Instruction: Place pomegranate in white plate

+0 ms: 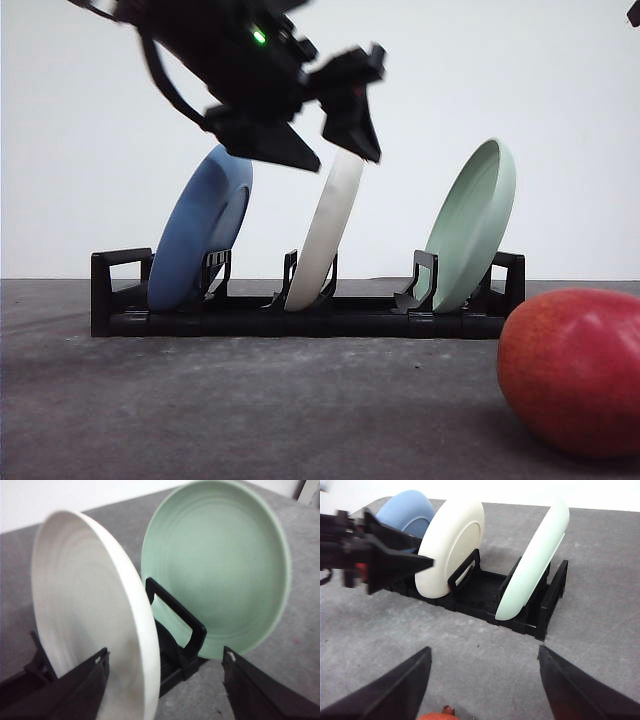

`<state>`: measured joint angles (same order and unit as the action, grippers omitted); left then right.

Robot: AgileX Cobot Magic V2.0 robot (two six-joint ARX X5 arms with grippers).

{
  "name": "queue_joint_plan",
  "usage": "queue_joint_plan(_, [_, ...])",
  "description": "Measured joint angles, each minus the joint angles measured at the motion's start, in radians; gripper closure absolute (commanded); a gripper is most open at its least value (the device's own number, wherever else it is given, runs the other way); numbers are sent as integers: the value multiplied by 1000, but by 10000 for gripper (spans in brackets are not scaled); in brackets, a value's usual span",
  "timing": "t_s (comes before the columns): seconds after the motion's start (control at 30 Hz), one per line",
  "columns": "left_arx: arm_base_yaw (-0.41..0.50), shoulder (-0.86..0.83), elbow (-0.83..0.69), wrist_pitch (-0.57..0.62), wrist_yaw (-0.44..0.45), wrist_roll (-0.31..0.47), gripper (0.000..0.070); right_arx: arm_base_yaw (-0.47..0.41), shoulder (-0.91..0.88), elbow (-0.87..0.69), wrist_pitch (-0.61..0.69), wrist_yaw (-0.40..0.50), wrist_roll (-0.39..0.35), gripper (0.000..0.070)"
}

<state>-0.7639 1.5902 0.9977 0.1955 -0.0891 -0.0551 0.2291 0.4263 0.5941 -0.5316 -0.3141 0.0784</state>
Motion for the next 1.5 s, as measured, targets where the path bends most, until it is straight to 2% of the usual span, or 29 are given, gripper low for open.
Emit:
queue_joint_plan(0.23, [0, 128, 177, -221, -47, -13, 276, 0, 0, 0, 0, 0, 0, 272])
queue_joint_plan(0.3, [0, 135, 210, -271, -47, -13, 299, 0, 0, 0, 0, 0, 0, 272])
queue_joint_plan(0.5, [-1, 135, 255, -277, -62, -13, 524, 0, 0, 0, 0, 0, 0, 272])
queue_joint_plan(0.63, [-1, 135, 256, -287, -69, -14, 646, 0, 0, 0, 0, 0, 0, 272])
queue_joint_plan(0.7, [-1, 135, 256, -293, -69, -15, 684, 0, 0, 0, 0, 0, 0, 272])
queue_joint_plan(1.27, [-5, 95, 256, -323, -59, -94, 686, 0, 0, 0, 0, 0, 0, 272])
queue_joint_plan(1.5, [-5, 15, 256, -327, -7, -96, 686, 0, 0, 0, 0, 0, 0, 272])
